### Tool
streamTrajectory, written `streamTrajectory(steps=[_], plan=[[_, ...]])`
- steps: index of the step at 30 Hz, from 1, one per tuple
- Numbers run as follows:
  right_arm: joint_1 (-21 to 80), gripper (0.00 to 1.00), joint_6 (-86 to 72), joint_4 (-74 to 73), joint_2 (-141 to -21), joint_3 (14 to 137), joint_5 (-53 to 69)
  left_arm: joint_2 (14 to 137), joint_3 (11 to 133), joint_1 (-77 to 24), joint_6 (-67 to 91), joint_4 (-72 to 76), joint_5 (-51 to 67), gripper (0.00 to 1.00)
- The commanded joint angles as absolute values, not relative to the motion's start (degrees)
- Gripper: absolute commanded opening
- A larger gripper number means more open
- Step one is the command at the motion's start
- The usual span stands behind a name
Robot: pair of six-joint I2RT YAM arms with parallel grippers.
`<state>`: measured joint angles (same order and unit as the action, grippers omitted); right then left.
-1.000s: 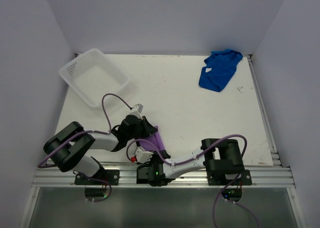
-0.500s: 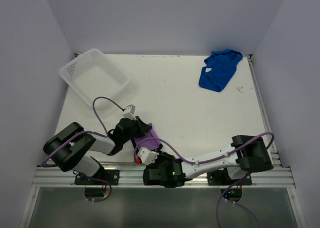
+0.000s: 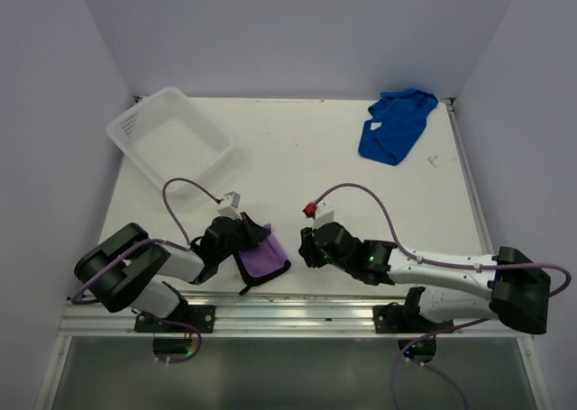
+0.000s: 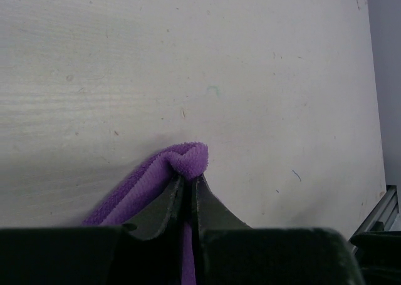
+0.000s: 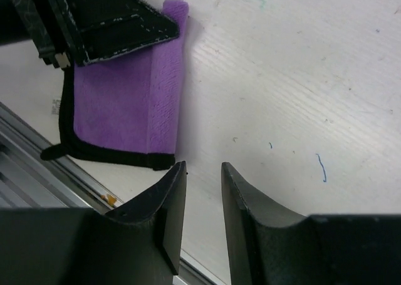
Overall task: Roll the towels
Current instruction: Roll the towel
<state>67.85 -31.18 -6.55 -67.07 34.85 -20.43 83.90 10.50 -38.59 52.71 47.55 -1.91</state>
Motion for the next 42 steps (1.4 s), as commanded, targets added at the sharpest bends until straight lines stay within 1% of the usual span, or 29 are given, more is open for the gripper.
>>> streamTrajectory(steps=[1,4,7,11,18,24,34,39,42], plan=[[62.9,0.32,-38.5,5.4,-67.1,32.4,-5.8,82.4,8.9,-38.2,51.0,50.7,-4.0,0.00],[57.3,0.29,-42.5,11.5,-69.9,30.2,-0.3,81.7,8.3,-38.3,51.1,50.5,-4.1,0.00],[54.7,0.29,-45.9,16.6,-73.3,29.2,3.2,81.3,8.0,-38.3,50.9,50.4,-4.2,0.00],[54.5,0.29,-47.7,20.7,-80.0,29.2,6.5,80.6,8.0,-38.3,50.8,49.8,-4.2,0.00],[54.6,0.32,-50.1,27.7,-85.8,28.7,10.5,79.7,7.5,-38.3,50.3,49.5,-4.7,0.00],[55.6,0.34,-49.5,27.2,-87.3,28.6,11.3,79.5,6.9,-38.3,50.4,49.9,-5.3,0.00],[60.0,0.41,-49.0,24.3,-90.0,29.9,7.6,78.7,4.8,-38.3,51.3,51.3,-7.1,0.00],[60.3,0.43,-50.9,25.3,-91.1,30.1,6.6,77.6,3.1,-38.4,51.7,52.3,-8.3,0.00],[60.3,0.45,-51.2,25.1,-90.7,30.7,6.6,76.9,2.7,-38.4,51.5,51.9,-8.7,0.00]])
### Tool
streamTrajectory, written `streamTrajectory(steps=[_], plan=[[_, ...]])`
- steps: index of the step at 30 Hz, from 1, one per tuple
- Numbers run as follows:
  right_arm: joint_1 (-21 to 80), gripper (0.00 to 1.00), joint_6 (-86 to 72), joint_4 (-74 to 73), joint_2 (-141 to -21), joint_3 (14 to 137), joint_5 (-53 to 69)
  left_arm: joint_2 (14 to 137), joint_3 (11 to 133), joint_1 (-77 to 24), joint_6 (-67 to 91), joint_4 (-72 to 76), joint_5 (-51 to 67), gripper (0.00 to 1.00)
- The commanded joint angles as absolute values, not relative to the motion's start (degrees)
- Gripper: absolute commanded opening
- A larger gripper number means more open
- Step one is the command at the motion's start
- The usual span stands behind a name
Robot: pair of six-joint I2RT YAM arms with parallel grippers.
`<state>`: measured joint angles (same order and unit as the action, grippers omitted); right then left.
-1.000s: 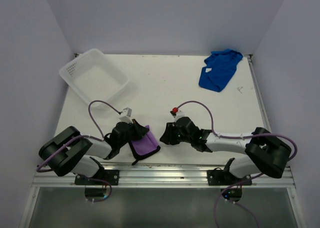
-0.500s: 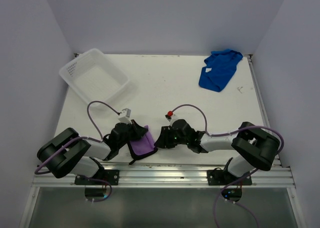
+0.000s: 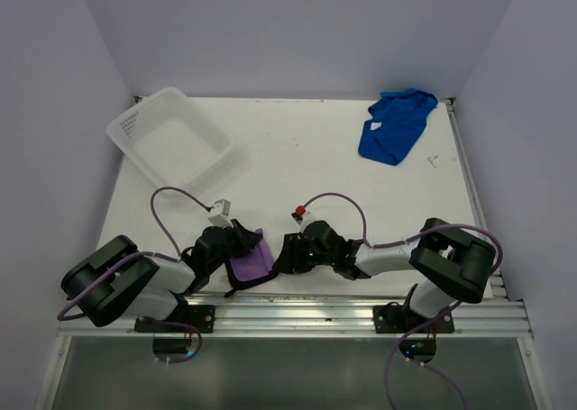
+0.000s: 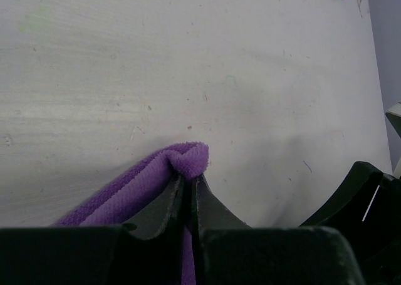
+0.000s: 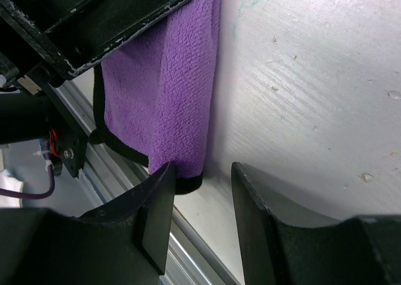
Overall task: Roll the towels
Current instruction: Roll the towel
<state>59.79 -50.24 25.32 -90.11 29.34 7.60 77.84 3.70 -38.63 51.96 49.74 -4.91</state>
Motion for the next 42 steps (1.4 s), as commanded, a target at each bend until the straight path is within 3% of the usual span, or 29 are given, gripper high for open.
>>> streamTrajectory(steps=[1,20,42], plan=[[60.4,0.46,-51.2,24.8,-90.7,30.8,6.7,76.7,2.6,-38.4,51.6,51.9,-9.0,0.00],[65.7,0.43,-53.6,21.0,-94.8,36.7,1.3,72.5,-2.5,-43.3,52.7,53.2,-20.1,0.00],[65.7,0.44,-62.0,33.7,-98.7,35.4,0.1,72.0,-7.0,-44.1,59.1,49.9,-25.0,0.00]])
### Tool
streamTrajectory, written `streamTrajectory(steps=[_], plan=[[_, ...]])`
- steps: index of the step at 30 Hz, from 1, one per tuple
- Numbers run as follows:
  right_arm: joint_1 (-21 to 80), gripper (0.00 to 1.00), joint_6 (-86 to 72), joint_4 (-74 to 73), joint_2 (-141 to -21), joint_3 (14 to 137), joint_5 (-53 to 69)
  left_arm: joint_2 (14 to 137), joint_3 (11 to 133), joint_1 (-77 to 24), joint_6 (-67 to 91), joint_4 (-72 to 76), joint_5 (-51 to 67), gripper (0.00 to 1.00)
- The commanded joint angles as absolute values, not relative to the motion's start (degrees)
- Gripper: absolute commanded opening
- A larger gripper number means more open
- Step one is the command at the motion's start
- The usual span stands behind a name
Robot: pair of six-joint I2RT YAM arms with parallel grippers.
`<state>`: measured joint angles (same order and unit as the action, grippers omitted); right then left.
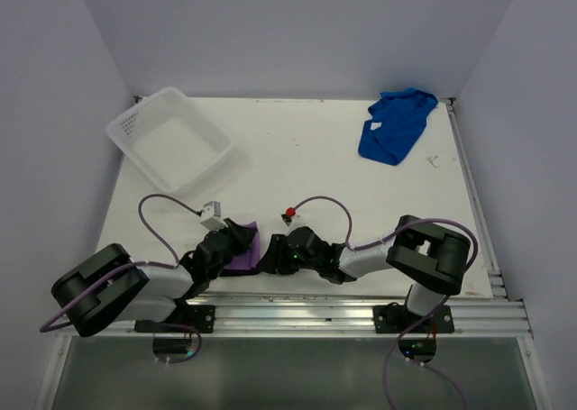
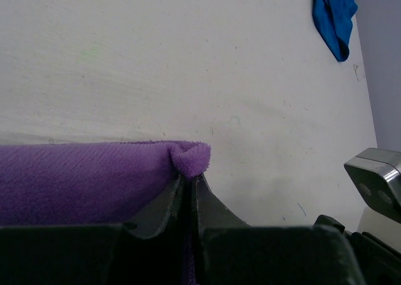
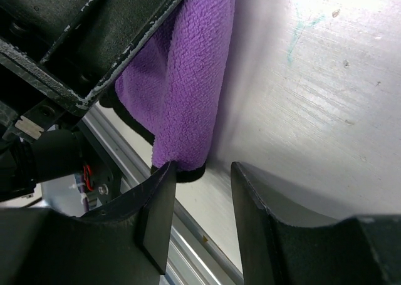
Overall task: Roll the towels
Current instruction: Roll the towel
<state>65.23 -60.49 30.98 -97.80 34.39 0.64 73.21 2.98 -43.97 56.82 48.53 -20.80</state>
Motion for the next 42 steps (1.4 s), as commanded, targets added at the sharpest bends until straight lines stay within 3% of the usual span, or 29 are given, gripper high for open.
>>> streamTrajectory(steps=[1,10,26,34,35,39,42], plan=[[65.7,0.44,-62.2,33.7,-98.5,35.4,0.1,71.9,-7.4,-44.1,59.3,49.3,-25.7,0.00],[65.8,0.43,-62.3,31.9,-98.3,37.7,-2.1,70.2,-7.9,-44.2,62.2,44.5,-27.8,0.00],[65.8,0.45,-70.0,48.3,-107.0,36.6,-0.5,69.9,-8.6,-44.2,63.4,43.8,-28.3,0.00],[66.0,0.34,-70.8,48.4,-109.7,38.3,-1.1,69.9,-9.0,-44.6,64.0,43.9,-28.9,0.00],[66.0,0.31,-70.8,48.3,-109.7,38.6,-1.1,69.9,-9.0,-44.7,64.2,43.9,-29.0,0.00],[66.0,0.02,-70.1,47.0,-109.2,38.7,-1.2,69.9,-8.8,-44.7,64.2,43.9,-29.0,0.00],[66.0,0.00,-67.6,42.6,-107.3,38.8,-0.7,68.1,-8.1,-44.7,63.5,41.9,-28.6,0.00]])
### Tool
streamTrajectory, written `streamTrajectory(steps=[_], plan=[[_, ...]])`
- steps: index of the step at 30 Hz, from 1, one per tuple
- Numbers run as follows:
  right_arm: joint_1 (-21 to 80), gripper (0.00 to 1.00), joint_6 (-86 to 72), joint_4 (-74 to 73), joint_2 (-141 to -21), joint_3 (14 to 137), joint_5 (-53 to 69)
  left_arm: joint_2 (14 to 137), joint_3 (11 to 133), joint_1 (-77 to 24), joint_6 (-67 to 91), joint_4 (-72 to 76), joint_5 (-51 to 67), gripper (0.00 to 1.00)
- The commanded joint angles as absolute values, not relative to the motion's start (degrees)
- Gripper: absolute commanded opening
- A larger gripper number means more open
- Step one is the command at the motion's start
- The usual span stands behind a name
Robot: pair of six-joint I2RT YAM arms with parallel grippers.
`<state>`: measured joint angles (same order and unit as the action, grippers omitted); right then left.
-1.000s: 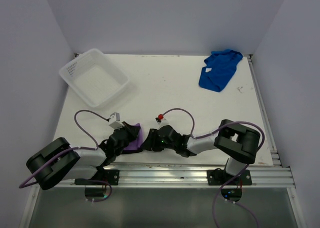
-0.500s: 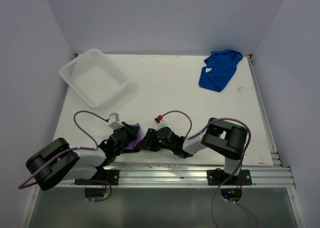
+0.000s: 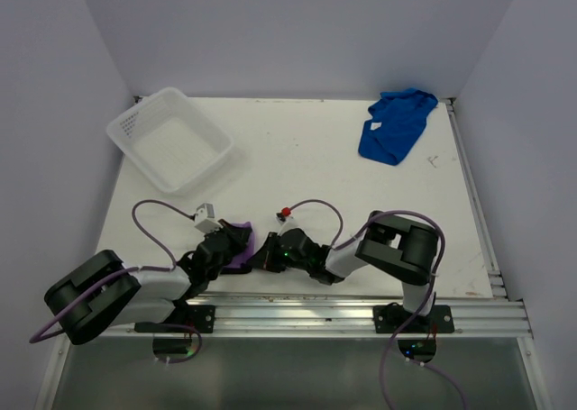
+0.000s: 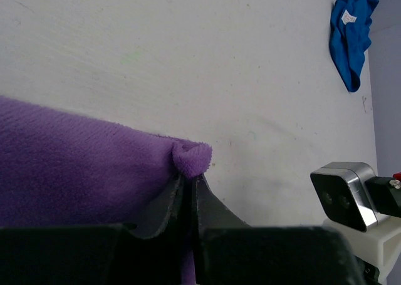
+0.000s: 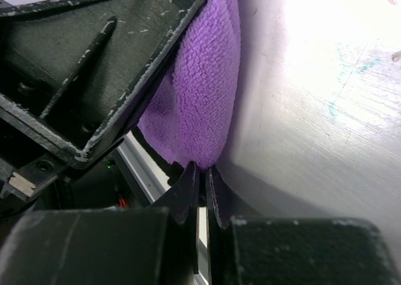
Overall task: Roll the towels
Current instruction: Roll the towel
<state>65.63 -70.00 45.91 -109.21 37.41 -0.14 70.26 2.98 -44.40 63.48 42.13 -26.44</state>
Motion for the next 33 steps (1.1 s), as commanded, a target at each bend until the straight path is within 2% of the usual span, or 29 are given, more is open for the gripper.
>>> streamTrajectory(steps=[1,8,13,22,31,33], plan=[[66.0,0.00,-65.8,41.1,-105.5,38.8,-0.6,67.5,-7.8,-44.7,62.9,41.6,-28.5,0.00],[66.0,0.00,-53.0,15.1,-95.6,40.4,-0.6,59.6,-4.1,-44.6,55.7,35.0,-28.0,0.00],[66.0,0.00,-45.9,3.1,-92.8,41.3,-1.1,60.0,-1.0,-44.5,51.8,34.4,-23.9,0.00],[66.1,0.00,-36.6,-9.7,-89.7,42.1,-9.3,66.6,2.3,-43.8,50.5,35.2,-19.7,0.00],[68.2,0.00,-30.9,-12.7,-87.8,42.7,-12.6,66.1,0.5,-43.7,54.6,37.4,-21.2,0.00],[69.3,0.00,-30.5,-13.3,-88.2,43.1,-13.3,65.7,0.2,-43.7,55.9,37.6,-21.7,0.06]])
